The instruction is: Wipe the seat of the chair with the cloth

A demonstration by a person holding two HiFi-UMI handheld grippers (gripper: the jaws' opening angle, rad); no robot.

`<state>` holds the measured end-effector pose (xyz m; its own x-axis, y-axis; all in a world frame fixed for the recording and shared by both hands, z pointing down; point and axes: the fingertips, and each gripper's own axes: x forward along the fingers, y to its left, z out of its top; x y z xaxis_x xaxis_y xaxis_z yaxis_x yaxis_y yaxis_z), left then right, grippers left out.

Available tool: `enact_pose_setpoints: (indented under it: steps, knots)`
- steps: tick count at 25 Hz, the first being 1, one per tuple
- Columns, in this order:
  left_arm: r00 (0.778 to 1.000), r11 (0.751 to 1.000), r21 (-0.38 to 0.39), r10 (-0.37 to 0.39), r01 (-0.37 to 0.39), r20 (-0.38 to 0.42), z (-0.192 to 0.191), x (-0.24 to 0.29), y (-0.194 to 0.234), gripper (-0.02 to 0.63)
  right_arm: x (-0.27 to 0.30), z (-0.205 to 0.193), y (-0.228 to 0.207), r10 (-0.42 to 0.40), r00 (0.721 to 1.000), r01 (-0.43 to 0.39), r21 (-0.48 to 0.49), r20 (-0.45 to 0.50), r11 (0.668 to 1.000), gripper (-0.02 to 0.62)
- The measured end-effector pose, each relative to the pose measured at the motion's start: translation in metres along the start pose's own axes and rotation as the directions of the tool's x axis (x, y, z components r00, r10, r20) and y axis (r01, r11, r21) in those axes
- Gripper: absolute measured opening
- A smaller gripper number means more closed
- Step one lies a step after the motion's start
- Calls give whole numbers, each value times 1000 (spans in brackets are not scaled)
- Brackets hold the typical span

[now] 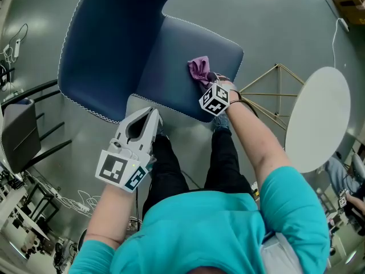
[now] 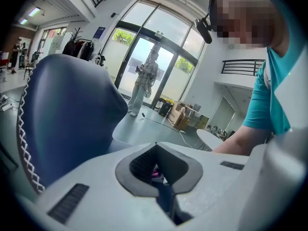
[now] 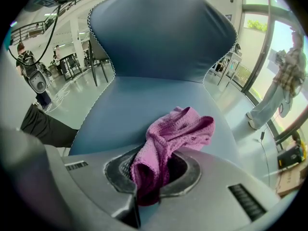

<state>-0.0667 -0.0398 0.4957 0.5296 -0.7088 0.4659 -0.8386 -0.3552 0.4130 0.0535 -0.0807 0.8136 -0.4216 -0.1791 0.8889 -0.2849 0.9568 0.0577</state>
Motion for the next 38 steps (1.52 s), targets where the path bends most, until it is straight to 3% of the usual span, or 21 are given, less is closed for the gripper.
enact_pose_setpoints:
  steps: [24,38]
  knots:
    - [999,999,20,-43,43,-21,0,22,-29,3,-28,-54,4,-14,1000,15,50,-21,999,51]
    - [998,998,31,-51,52,-35,0,25,-37,3,-46,-86,3,-37,999,43,148,-37,988,51]
